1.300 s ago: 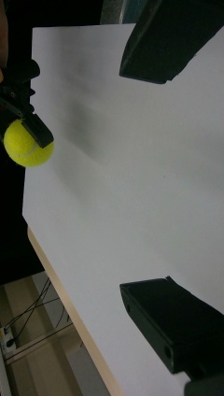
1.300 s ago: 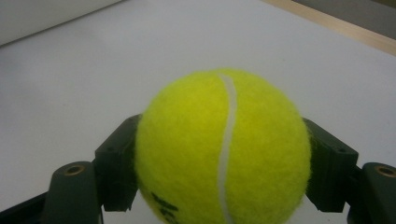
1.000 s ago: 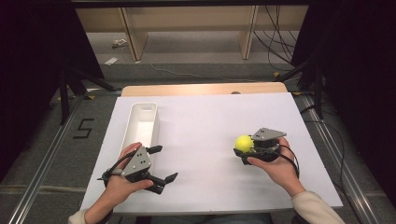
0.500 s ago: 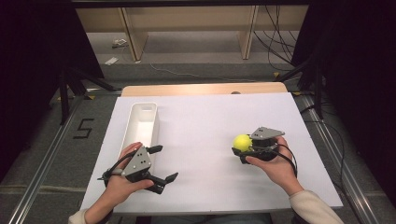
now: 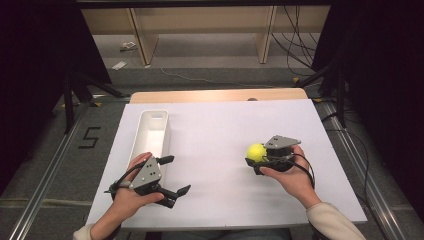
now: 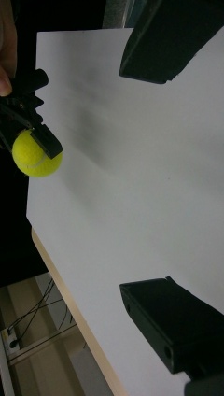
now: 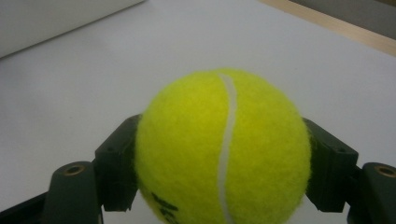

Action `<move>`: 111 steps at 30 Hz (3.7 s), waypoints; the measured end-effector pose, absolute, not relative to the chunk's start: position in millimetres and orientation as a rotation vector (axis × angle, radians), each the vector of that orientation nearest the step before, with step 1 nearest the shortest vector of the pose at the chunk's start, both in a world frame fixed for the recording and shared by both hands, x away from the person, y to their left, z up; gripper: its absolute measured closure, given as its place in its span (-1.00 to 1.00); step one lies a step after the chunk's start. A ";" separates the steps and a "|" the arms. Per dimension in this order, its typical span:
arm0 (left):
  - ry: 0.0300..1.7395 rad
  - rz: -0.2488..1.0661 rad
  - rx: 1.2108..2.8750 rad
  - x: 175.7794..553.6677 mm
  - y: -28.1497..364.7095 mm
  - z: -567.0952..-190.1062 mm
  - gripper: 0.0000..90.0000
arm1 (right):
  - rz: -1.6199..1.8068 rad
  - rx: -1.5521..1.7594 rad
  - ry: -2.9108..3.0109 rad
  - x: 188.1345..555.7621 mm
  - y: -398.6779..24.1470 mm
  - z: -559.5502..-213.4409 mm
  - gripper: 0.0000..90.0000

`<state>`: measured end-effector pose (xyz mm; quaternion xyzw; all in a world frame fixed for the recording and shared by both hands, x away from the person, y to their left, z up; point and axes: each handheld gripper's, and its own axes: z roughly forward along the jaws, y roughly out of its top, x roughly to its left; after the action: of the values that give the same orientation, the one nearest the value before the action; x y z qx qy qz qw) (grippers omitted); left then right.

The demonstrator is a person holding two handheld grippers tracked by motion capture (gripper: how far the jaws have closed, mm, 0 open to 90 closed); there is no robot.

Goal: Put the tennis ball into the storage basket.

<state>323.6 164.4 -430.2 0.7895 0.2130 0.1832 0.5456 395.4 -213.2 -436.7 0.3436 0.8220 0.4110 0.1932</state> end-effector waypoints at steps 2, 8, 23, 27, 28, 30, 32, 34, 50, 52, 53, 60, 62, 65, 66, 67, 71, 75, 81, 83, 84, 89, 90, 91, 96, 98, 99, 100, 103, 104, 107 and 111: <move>0.500 0.434 1.876 323.4 164.0 -430.3 -1.00 | 1.157 0.967 2.304 396.0 -212.9 -436.3 -0.41; 0.506 0.426 1.867 323.9 165.1 -429.5 -1.00 | 1.175 0.977 2.307 397.3 -210.2 -435.9 -0.41; 0.504 0.431 1.860 322.8 166.1 -427.9 -1.00 | 1.190 0.987 2.312 399.6 -205.9 -437.2 -0.41; 0.503 0.432 1.859 322.7 166.1 -427.6 -1.00 | 1.193 0.983 2.310 401.2 -204.3 -437.2 -0.41; 0.503 0.431 1.859 322.7 166.1 -427.8 -1.00 | 1.192 0.987 2.310 401.1 -203.7 -437.0 -0.41; 0.504 0.432 1.859 322.7 166.3 -427.7 -1.00 | 1.197 0.983 2.315 401.5 -202.7 -436.9 -0.41; 0.505 0.433 1.856 322.6 166.5 -427.2 -1.00 | 1.195 0.982 2.315 402.1 -201.4 -437.2 -0.41; 0.504 0.433 1.854 322.5 166.5 -427.0 -1.00 | 1.194 0.982 2.318 402.8 -200.3 -437.5 -0.41; 0.505 0.423 1.863 323.3 165.9 -429.5 -1.00 | 1.198 0.960 2.329 406.2 -190.6 -438.2 -0.41; 0.506 0.423 1.861 323.3 166.1 -429.4 -1.00 | 1.198 0.958 2.331 406.5 -188.9 -438.0 -0.41; 0.507 0.423 1.861 323.3 166.2 -429.3 -1.00 | 1.202 0.958 2.330 406.5 -187.8 -437.8 -0.41; 0.504 0.422 1.860 323.2 166.1 -429.0 -1.00 | 1.210 0.947 2.331 407.6 -182.4 -436.6 -0.41; 0.504 0.423 1.860 323.3 166.2 -429.1 -1.00 | 1.208 0.943 2.330 408.0 -181.3 -436.5 -0.41; 0.504 0.422 1.860 323.2 166.1 -429.1 -1.00 | 1.212 0.946 2.329 408.6 -179.5 -435.8 -0.41; 0.504 0.422 1.860 323.1 166.0 -429.1 -1.00 | 1.214 0.942 2.328 409.1 -178.7 -435.7 -0.41; 0.503 0.422 1.860 323.1 166.0 -429.1 -1.00 | 1.214 0.941 2.329 409.5 -177.9 -435.6 -0.41; 0.504 0.421 1.860 323.1 165.9 -429.1 -1.00 | 1.214 0.930 2.334 410.2 -174.4 -435.9 -0.41; 0.506 0.420 1.859 322.9 166.0 -429.1 -1.00 | 1.221 0.930 2.335 411.0 -172.2 -435.5 -0.41; 0.504 0.418 1.860 323.0 165.8 -429.2 -1.00 | 1.225 0.940 2.336 411.4 -170.9 -435.4 -0.41; 0.505 0.419 1.861 323.1 165.8 -429.2 -1.00 | 1.226 0.937 2.337 411.8 -170.4 -435.2 -0.41; 0.505 0.420 1.861 323.1 165.8 -429.2 -1.00 | 1.227 0.938 2.337 411.9 -170.1 -435.2 -0.41; 0.503 0.418 1.862 322.8 165.6 -429.2 -1.00 | 1.230 0.935 2.332 412.7 -168.2 -435.1 -0.41; 0.503 0.418 1.862 322.8 165.7 -429.2 -1.00 | 1.228 0.935 2.332 412.9 -167.8 -435.0 -0.41; 0.503 0.418 1.862 322.9 165.8 -429.2 -1.00 | 1.229 0.935 2.333 413.1 -167.5 -434.9 -0.41; 0.503 0.417 1.863 322.8 165.7 -429.3 -1.00 | 1.234 0.930 2.335 414.3 -165.1 -434.9 -0.41; 0.503 0.417 1.863 322.8 165.8 -429.3 -1.00 | 1.233 0.930 2.335 414.5 -163.9 -435.0 -0.41; 0.503 0.417 1.863 322.9 165.8 -429.2 -1.00 | 1.234 0.928 2.336 414.8 -163.5 -434.9 -0.41; 0.502 0.417 1.863 322.8 165.8 -429.2 -1.00 | 1.234 0.929 2.337 414.7 -163.1 -434.7 -0.41; 0.500 0.416 1.862 322.7 165.7 -429.2 -1.00 | 1.235 0.930 2.337 414.8 -162.3 -434.6 -0.41; 0.501 0.416 1.863 322.7 165.7 -429.3 -1.00 | 1.237 0.928 2.336 415.0 -161.9 -434.8 -0.41; 0.501 0.416 1.863 322.8 165.7 -429.4 -1.00 | 1.236 0.929 2.337 415.3 -161.1 -434.9 -0.41; 0.501 0.416 1.865 322.8 165.5 -429.4 -1.00 | 1.242 0.929 2.333 416.0 -159.7 -434.5 -0.41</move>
<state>322.8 165.5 -429.4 0.7880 0.2117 0.1759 0.5507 416.0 -159.7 -434.5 0.3268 0.8208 0.4368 0.1692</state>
